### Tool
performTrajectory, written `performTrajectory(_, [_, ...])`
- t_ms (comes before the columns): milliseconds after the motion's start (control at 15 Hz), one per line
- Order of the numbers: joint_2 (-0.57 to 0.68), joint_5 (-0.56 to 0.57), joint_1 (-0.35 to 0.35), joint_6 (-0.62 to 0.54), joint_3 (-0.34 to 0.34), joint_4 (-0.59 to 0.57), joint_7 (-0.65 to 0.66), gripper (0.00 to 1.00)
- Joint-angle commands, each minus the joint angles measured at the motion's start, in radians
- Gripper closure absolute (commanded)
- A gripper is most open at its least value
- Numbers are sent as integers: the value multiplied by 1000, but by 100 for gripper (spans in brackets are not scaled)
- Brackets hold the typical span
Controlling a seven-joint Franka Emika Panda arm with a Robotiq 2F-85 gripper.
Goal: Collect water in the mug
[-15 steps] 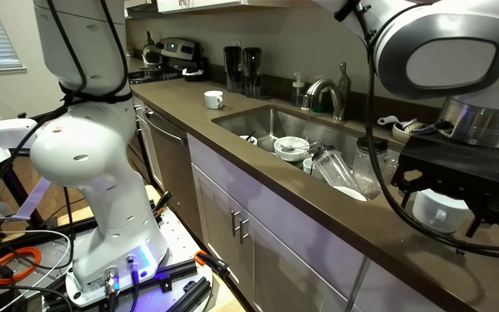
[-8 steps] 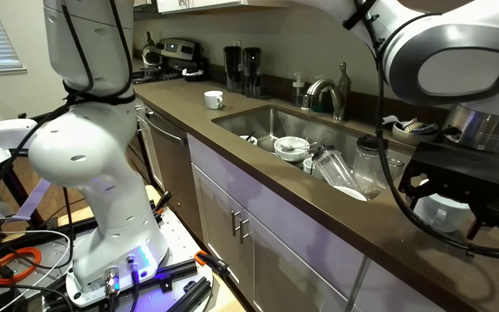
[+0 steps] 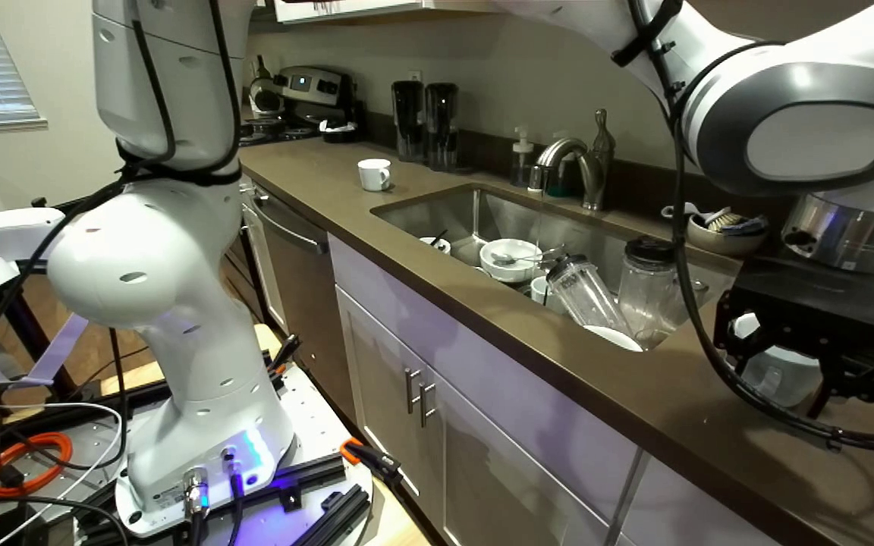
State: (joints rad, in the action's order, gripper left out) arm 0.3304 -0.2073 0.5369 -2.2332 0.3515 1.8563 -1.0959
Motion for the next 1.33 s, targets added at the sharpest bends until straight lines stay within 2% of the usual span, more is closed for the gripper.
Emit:
performTrajectory(0, [28, 0, 30, 24, -26, -46, -29, 39])
performTrajectory(133, [35, 1, 32, 25, -30, -52, -28, 40])
performTrajectory(200, [37, 2, 32, 25, -32, -56, -26, 47])
performTrajectory(267, [38, 4, 33, 25, -33, -59, -24, 44])
performTrajectory(733, [43, 11, 43, 26, -38, -77, -18, 53])
performTrajectory(800, [45, 11, 45, 27, -38, -79, -19, 50])
performTrajectory(1067, [52, 9, 53, 30, -44, -82, -18, 51])
performTrajectory(1267, [50, 10, 50, 29, -49, -77, -20, 46])
